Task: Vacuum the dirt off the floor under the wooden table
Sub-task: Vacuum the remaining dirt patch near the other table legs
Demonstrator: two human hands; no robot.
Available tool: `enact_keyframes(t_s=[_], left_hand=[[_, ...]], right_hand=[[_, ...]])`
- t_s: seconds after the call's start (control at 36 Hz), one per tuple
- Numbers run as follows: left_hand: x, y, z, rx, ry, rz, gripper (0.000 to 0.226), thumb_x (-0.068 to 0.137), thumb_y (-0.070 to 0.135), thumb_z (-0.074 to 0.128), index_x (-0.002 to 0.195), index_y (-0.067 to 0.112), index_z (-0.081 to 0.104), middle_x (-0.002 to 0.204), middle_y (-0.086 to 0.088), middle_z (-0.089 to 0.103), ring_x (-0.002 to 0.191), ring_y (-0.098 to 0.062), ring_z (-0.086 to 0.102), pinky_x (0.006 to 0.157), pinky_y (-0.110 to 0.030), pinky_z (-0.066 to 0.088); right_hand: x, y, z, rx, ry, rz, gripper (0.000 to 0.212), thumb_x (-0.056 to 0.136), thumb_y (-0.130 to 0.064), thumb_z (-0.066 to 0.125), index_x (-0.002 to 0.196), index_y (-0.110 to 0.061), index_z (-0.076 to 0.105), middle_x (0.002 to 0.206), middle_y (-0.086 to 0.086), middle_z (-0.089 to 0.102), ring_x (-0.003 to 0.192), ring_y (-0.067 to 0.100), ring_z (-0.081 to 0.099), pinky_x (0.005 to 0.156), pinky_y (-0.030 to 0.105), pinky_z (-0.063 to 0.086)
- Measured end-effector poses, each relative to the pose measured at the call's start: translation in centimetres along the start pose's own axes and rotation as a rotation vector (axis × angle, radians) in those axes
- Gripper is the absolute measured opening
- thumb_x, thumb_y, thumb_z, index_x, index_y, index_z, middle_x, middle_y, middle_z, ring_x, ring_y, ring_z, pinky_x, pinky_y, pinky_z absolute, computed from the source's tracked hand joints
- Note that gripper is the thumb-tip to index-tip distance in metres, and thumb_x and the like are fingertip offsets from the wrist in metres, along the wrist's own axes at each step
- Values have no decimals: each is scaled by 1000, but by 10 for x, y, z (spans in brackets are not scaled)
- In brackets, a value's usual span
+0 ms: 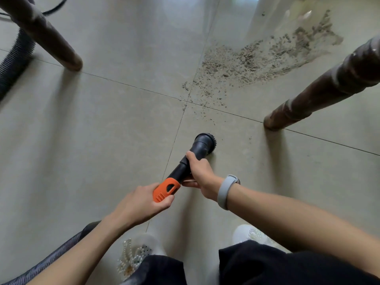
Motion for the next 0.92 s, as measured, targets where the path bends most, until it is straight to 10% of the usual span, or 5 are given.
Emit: enact_keyframes(t_s=[0.58, 0.92], left_hand=[[21, 101, 58, 377, -241, 239, 36, 80, 60, 53, 86, 25, 57, 71, 5, 62, 67, -16, 59, 62, -26, 46], [37, 167, 83, 299, -294, 345, 44, 82, 67, 51, 89, 24, 53, 72, 2, 62, 58, -14, 59, 65, -33, 51]], right_hand=[[-32, 44, -115, 498, 307, 221, 19, 94, -27, 46, 86, -11, 43, 85, 12, 53, 76, 28, 57, 71, 47, 52], [-29, 22, -195, 469, 527, 5, 23, 99, -31, 38, 112, -12, 39, 96, 11, 55, 90, 31, 58, 76, 44, 52]])
Point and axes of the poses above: each hand's wrist, its own x-axis towards the middle knuckle, its own z-axis out of the palm, y = z × x, the point moved 8 cm from there along x, towards the middle knuckle
